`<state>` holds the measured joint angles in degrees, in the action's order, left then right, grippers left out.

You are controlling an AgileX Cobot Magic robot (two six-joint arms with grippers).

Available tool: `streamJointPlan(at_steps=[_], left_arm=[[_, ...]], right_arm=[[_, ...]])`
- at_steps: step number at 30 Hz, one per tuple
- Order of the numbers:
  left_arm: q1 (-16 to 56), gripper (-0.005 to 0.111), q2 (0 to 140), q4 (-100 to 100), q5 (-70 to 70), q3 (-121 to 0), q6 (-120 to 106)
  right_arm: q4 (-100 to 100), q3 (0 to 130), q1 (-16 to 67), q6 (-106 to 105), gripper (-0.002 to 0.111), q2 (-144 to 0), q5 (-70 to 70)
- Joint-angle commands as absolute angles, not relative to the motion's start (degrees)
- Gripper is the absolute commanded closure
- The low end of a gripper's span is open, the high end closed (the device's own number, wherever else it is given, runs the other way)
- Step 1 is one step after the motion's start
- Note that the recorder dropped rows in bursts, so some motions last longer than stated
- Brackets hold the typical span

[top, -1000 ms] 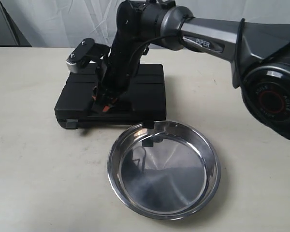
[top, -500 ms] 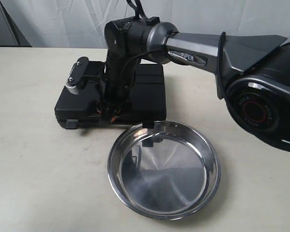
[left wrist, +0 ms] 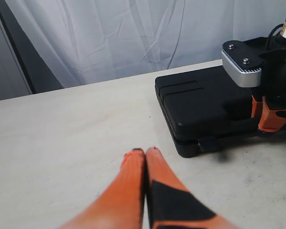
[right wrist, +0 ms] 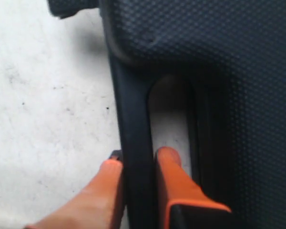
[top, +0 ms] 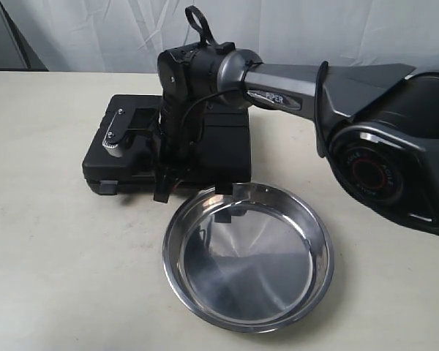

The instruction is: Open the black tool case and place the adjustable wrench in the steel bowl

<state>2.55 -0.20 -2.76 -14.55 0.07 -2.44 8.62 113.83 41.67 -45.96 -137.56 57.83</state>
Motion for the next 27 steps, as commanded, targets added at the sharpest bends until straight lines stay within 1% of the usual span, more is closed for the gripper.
streamJointPlan(at_steps=[1,4,15,27], left_arm=[[2.4,0.106,0.0,-2.7,-13.7,0.0,-2.2],[2.4,0.106,0.0,-2.7,-13.7,0.0,-2.2],[2.4,0.106,0.0,-2.7,-13.7,0.0,-2.2],[2.4,0.106,0.0,-2.7,-13.7,0.0,-2.2]], right_arm=[[8.0,114.0,41.4,-45.4,0.108,-137.0,57.8],[8.0,114.0,41.4,-45.3,0.108,-135.4,57.9],[6.1,114.1,41.4,-45.4,0.108,-129.1,51.6],[5.4,114.1,41.3,-45.5,0.108,-131.5,49.8]])
